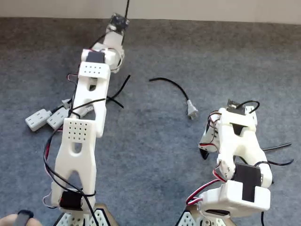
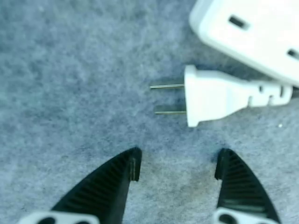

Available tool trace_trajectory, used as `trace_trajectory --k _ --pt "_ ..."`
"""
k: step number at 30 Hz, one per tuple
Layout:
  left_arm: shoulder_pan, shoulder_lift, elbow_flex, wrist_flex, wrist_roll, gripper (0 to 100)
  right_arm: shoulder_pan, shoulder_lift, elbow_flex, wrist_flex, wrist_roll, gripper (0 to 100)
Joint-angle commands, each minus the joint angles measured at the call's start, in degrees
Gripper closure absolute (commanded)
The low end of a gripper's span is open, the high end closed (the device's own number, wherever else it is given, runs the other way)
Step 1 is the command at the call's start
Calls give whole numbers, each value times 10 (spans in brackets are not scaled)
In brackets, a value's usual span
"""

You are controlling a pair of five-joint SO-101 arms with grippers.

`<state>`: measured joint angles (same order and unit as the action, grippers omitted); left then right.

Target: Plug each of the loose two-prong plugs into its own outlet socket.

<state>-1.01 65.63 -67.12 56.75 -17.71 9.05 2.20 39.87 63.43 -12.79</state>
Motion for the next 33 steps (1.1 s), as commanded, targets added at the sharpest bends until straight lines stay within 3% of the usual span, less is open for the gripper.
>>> trace_trajectory --k 1,3,7,14,18,27,33 --pt "0 -11 -22 -29 -6 845 7 3 4 -28 7 741" --pt "-5 -15 -22 -34 11 804 7 3 4 -28 7 741" --pt "-31 -37 -73 -12 109 740 7 3 4 -28 7 741" --pt "-51 -104 -216 107 109 740 5 3 4 -28 8 741" --pt "-88 -174 -285 234 112 741 5 3 4 -28 8 741" --pt "-205 -306 -262 432 83 741 4 3 4 -28 8 741" --pt "-267 -309 -192 444 -5 741 4 3 4 -28 8 741"
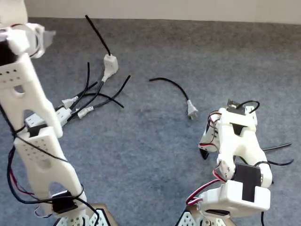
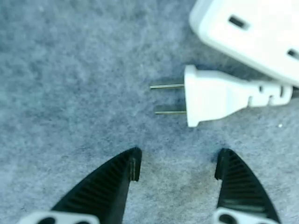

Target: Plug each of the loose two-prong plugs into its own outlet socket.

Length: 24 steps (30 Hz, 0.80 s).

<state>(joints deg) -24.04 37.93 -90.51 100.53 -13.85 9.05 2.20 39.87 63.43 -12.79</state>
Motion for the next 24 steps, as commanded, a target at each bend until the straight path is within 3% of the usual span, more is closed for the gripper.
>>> trace_trajectory --k 1,10,20,24 --pt "-46 -33 69 6 -65 741 4 3 4 -28 8 741" --pt "-89 -33 326 5 -282 767 4 3 4 -28 8 741" --pt "-145 -26 466 3 -436 769 4 3 5 -28 8 741" --pt "-143 -26 531 -10 -460 769 4 3 5 -28 8 741"
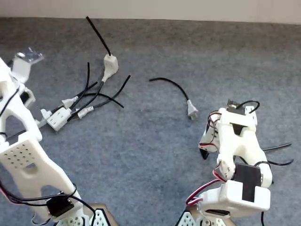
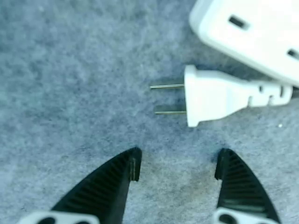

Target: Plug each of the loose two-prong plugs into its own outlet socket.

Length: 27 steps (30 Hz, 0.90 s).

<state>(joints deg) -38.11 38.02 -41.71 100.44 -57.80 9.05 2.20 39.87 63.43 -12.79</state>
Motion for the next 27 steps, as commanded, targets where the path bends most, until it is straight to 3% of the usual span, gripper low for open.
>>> trace_trajectory --k 1,10,19,25,27 --pt "-1 -27 58 -26 -20 769 4 3 5 -28 8 741" --pt "-14 -28 187 -213 -22 769 4 3 5 -26 8 741" --pt "-16 -21 189 -216 -22 776 4 3 5 -26 8 741" --pt "-3 -45 183 -215 -19 995 4 3 5 -26 8 741" --pt "3 -82 183 -193 -18 984 4 3 5 -26 8 741"
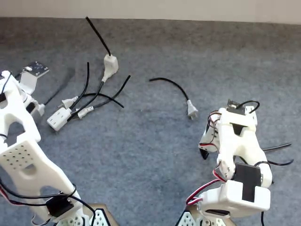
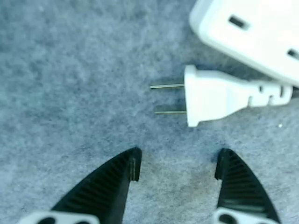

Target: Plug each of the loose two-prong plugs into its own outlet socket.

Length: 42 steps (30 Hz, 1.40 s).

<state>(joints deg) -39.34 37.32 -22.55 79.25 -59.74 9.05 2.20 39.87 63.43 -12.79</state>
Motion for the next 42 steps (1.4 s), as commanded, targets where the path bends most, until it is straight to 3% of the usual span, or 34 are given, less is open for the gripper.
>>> trace_trajectory --k 1,8,12,17,20,24,31,34,38,42 --pt "17 -95 -8 40 1 982 4 3 5 -26 8 741" --pt "116 -284 0 222 6 994 4 3 5 -26 8 741" --pt "196 -401 65 223 141 994 4 3 5 -26 8 741" --pt "351 -535 221 221 236 994 4 3 5 -26 8 741" --pt "463 -585 298 217 346 994 4 3 5 -26 8 741" --pt "563 -589 378 142 511 994 4 3 5 -26 8 741" --pt "574 -457 481 -20 662 994 4 3 5 -25 8 741" --pt "575 -365 481 -43 658 990 4 3 5 -25 8 741" --pt "573 -255 450 -45 615 898 4 3 5 -25 8 741" --pt "545 -225 412 -45 617 860 4 3 5 -25 8 741"
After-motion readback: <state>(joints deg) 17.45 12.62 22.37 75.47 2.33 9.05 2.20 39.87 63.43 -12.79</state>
